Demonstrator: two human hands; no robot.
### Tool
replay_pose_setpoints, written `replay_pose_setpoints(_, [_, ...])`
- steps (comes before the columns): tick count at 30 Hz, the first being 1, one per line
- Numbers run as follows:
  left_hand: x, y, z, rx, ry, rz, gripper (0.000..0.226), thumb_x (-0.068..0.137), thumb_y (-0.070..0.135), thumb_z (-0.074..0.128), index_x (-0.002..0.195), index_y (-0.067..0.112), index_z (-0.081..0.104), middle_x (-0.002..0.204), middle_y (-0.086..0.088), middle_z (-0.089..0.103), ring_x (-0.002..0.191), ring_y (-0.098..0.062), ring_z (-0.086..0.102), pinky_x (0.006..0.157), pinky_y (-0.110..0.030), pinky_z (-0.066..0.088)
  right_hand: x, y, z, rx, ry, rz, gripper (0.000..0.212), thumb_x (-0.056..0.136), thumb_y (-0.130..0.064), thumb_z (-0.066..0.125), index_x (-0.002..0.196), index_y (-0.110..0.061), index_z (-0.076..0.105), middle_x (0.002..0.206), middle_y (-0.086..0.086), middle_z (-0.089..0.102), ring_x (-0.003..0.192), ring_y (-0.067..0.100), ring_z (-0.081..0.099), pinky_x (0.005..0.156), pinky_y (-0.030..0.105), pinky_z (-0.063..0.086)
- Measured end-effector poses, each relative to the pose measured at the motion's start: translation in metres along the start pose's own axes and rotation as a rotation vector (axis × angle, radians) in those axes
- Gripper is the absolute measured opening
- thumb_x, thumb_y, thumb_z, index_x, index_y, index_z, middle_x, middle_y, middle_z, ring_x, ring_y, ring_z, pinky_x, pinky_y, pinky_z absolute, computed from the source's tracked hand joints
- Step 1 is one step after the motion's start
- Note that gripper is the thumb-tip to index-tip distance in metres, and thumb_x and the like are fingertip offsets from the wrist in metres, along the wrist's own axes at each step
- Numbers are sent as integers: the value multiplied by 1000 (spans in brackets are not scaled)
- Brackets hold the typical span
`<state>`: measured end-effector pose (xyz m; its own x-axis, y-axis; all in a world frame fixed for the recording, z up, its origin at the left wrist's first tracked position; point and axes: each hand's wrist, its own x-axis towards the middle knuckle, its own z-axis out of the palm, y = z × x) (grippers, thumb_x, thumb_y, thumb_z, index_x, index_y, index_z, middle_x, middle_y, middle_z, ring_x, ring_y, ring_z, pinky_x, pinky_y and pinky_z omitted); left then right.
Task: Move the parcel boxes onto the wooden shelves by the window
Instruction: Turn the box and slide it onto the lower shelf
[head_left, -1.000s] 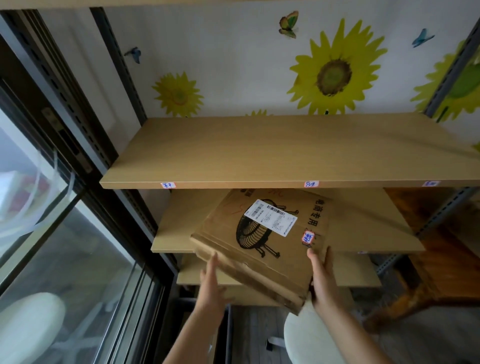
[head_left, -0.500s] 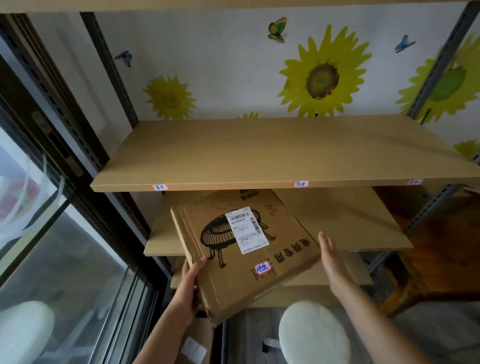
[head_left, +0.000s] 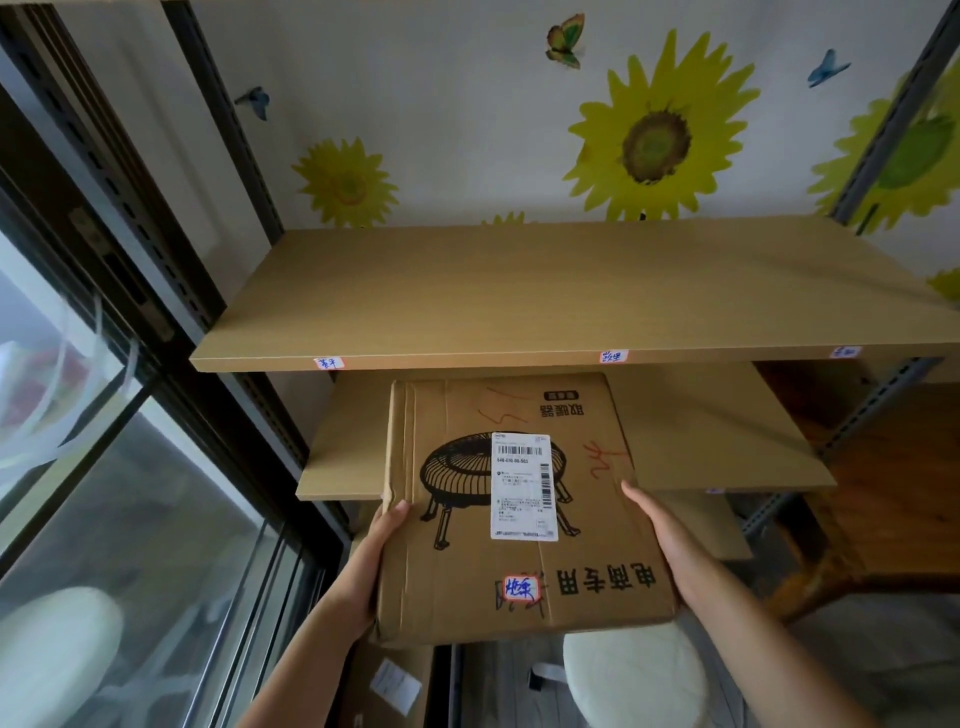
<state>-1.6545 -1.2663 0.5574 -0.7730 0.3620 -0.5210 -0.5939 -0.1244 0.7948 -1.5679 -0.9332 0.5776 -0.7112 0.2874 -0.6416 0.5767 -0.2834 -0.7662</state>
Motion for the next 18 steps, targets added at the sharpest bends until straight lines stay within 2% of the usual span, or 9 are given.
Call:
replay_pose_setpoints(2, [-2,-2,1,-3,-12,-11,64,92,48,57,145,13,51,123,-21,73,105,-36,74,75,-43,62,-5,5,-1,49,19,28,46,91,-58,54,113,-20,69,85,7,81,97,30,69,74,36,50])
replay_pose_setpoints(4, [-5,-7,3,-1,-19,-24,65,90,48,57,145,12,51,122,-21,74,102,-35,75,74,-42,62,-11,10,-4,59,51,28,49,89,-58,57,116,-18,68,91,9,79,98,29,68,78,38,50])
replay_pose_setpoints(7, [-11,-14,6,30,-21,-49,67,88,49,57,144,12,51,120,-20,74,99,-33,75,69,-39,63,-23,15,-11,118,84,16,42,83,-54,63,103,-18,69,91,13,78,95,31,67,86,41,50])
replay_pose_setpoints(9, [-17,-17,8,62,-38,-57,68,88,50,56,144,14,51,119,-19,74,97,-31,76,67,-36,63,-36,13,-16,108,55,0,38,86,-51,60,104,-19,64,100,7,72,89,22,65,78,37,50])
replay_pose_setpoints(11, [-23,-16,12,89,-58,-43,70,87,51,56,145,14,49,119,-19,74,96,-29,77,68,-35,63,-47,13,-21,118,19,-44,42,90,-51,57,118,-19,57,103,1,66,88,17,64,71,34,50])
replay_pose_setpoints(12, [-26,-15,14,98,-71,-28,71,86,53,58,145,14,49,118,-18,74,95,-29,77,68,-34,63,-48,14,-26,124,21,-67,52,86,-54,60,126,-20,55,108,1,66,93,18,64,76,36,51])
replay_pose_setpoints(14, [-33,-10,18,114,-74,8,83,79,62,69,144,15,50,113,-16,77,95,-28,77,68,-34,63,-57,14,-29,125,37,-116,69,74,-62,71,129,-24,54,120,-1,65,110,19,59,98,39,46])
replay_pose_setpoints(16, [-42,-2,21,121,-87,42,86,73,61,68,143,15,50,110,-14,79,95,-27,78,69,-34,63,-65,8,-30,208,-10,-127,71,65,-63,77,122,-23,62,110,-3,74,117,21,57,101,43,42])
replay_pose_setpoints(18, [-51,7,24,125,-105,79,93,68,63,71,143,13,49,109,-13,79,95,-28,78,69,-34,63,-72,0,-31,264,-37,-160,45,77,-55,68,112,-28,66,89,-5,81,105,23,63,84,42,46])
